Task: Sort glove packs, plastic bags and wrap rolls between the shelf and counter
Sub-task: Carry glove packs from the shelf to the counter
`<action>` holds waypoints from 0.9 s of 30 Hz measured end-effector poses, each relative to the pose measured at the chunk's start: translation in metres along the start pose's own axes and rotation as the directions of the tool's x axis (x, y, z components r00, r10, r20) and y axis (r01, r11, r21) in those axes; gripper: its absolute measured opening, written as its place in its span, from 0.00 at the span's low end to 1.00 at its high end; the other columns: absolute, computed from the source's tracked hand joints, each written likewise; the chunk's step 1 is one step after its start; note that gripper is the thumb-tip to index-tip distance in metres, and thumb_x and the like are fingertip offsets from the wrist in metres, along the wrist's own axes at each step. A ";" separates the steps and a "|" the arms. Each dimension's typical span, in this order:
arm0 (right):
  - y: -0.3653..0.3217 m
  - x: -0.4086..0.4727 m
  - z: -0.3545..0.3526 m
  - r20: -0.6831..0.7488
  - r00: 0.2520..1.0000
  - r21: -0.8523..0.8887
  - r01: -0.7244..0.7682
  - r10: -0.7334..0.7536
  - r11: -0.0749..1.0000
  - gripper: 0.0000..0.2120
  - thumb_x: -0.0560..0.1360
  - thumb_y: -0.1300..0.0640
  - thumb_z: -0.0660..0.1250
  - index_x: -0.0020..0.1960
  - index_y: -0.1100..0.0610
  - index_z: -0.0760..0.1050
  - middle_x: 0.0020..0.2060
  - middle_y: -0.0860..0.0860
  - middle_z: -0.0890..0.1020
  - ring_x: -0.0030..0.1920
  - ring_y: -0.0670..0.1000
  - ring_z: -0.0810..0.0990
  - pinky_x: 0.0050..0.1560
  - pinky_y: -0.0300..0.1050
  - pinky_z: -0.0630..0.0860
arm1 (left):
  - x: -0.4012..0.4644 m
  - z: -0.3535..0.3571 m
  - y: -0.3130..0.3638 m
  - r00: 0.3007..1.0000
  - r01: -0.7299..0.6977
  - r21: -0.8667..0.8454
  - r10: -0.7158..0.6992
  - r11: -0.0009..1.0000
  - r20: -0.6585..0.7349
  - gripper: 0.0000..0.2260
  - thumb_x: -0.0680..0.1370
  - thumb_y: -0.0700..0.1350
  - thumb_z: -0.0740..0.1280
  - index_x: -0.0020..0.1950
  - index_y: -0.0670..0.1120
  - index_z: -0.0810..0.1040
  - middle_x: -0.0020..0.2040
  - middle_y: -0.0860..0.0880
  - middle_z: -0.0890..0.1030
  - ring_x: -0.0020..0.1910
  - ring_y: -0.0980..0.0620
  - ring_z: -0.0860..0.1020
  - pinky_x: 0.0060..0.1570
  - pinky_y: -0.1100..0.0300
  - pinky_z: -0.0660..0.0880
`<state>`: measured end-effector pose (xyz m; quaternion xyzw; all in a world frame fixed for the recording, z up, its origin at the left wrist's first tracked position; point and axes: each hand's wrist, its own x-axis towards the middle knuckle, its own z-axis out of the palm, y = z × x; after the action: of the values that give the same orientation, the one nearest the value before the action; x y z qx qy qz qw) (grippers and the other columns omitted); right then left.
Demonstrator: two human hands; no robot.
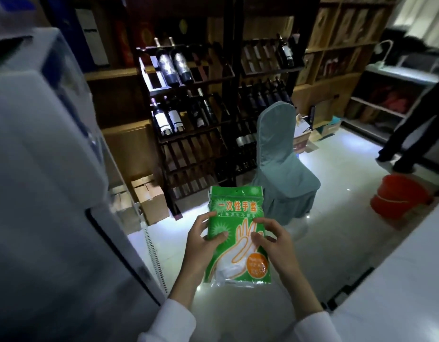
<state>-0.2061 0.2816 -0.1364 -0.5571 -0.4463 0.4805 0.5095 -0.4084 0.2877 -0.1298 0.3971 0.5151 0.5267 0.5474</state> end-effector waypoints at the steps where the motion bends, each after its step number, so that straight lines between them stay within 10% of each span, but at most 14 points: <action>1: 0.001 0.017 -0.006 -0.025 1.000 0.001 0.002 -0.002 1.000 0.17 0.77 0.66 0.74 0.53 0.43 0.84 0.51 0.47 0.87 0.44 0.55 0.89 0.41 0.47 0.85 | 0.019 0.010 -0.001 1.000 0.002 0.013 -0.003 1.000 0.021 0.26 0.71 0.31 0.78 0.56 0.60 0.82 0.58 0.50 0.85 0.49 0.50 0.87 0.42 0.57 0.84; 14: -0.001 0.203 -0.117 -0.365 0.930 0.088 -0.019 0.050 0.996 0.13 0.77 0.72 0.71 0.58 0.60 0.81 0.54 0.55 0.85 0.45 0.54 0.87 0.44 0.47 0.86 | 0.237 0.185 -0.006 0.944 0.026 0.162 -0.078 0.986 0.320 0.24 0.72 0.32 0.77 0.60 0.55 0.79 0.61 0.50 0.83 0.55 0.51 0.85 0.49 0.53 0.84; 20: -0.007 0.243 -0.182 -0.518 0.854 0.083 -0.004 0.047 0.997 0.13 0.77 0.70 0.72 0.59 0.57 0.81 0.56 0.54 0.85 0.48 0.59 0.87 0.47 0.53 0.87 | 0.298 0.278 -0.015 0.870 -0.039 0.207 -0.069 0.978 0.488 0.23 0.70 0.31 0.78 0.59 0.52 0.78 0.55 0.60 0.85 0.54 0.62 0.83 0.46 0.66 0.81; 27: -0.002 0.280 -0.258 -0.702 0.711 0.043 0.004 0.028 0.999 0.14 0.77 0.70 0.72 0.57 0.55 0.82 0.58 0.50 0.85 0.48 0.53 0.88 0.48 0.53 0.87 | 0.356 0.393 -0.045 0.802 -0.023 0.295 -0.159 0.955 0.576 0.23 0.68 0.37 0.82 0.52 0.54 0.72 0.53 0.52 0.82 0.51 0.58 0.83 0.46 0.57 0.79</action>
<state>0.0883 0.5219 -0.1523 -0.6901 -0.2057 0.2452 0.6491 -0.0447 0.6751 -0.1653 0.5980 0.4028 0.2753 0.6359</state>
